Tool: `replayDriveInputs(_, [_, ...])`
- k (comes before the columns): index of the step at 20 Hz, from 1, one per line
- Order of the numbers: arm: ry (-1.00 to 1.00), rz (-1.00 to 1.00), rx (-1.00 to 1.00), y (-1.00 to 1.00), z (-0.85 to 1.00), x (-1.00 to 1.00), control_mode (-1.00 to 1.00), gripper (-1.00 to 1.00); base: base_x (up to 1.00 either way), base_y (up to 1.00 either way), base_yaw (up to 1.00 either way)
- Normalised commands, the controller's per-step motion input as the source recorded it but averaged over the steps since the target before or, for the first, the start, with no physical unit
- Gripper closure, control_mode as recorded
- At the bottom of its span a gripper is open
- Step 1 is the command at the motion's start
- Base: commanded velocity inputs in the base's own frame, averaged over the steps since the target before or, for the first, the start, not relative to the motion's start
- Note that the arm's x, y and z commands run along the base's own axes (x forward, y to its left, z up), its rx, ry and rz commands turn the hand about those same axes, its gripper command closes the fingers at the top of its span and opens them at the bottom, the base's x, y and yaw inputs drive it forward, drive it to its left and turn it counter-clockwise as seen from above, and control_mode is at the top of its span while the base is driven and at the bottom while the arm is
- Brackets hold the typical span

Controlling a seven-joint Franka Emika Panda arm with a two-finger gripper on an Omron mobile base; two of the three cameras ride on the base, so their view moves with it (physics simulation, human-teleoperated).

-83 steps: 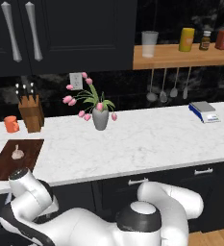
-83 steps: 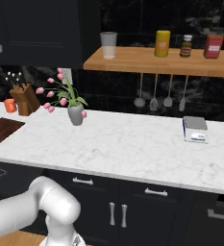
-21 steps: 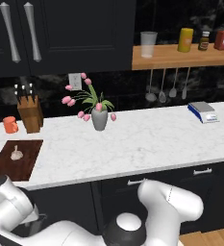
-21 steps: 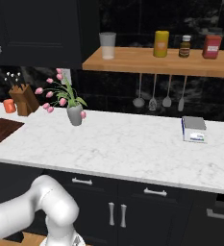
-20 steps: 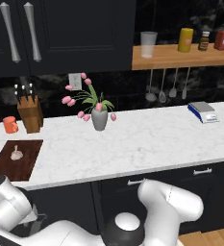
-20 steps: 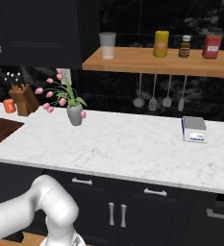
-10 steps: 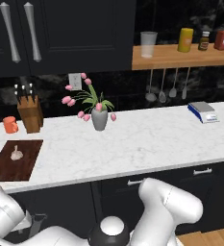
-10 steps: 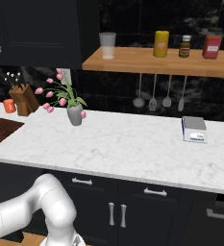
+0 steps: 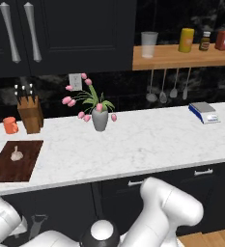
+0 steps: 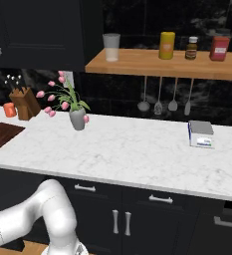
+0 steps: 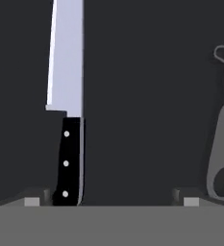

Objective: Place the appropriate cutting tool for cutting the garlic skin on the cutting board.

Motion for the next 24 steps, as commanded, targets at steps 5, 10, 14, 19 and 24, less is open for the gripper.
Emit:
replayDriveInputs(5, [0.00,0.00,0.00,0.32,-0.29,0.07,-1.00,-1.00,0.00,0.00,0.00])
replayDriveInputs(10, [0.00,0.00,0.00,0.26,-0.30,0.00,-1.00,-1.00,0.00,0.00,0.00])
replayDriveInputs(14, [0.00,0.00,-0.02,0.04,-0.40,0.03,-1.00,-1.00,0.00,0.00,0.00])
replayDriveInputs(19, [0.00,0.00,0.00,0.00,-0.21,0.03,-1.00,1.00,0.00,0.00,0.00])
replayDriveInputs(24, [0.00,0.00,-0.02,-0.11,-0.58,-0.44,-1.00,1.00,0.00,0.00,0.00])
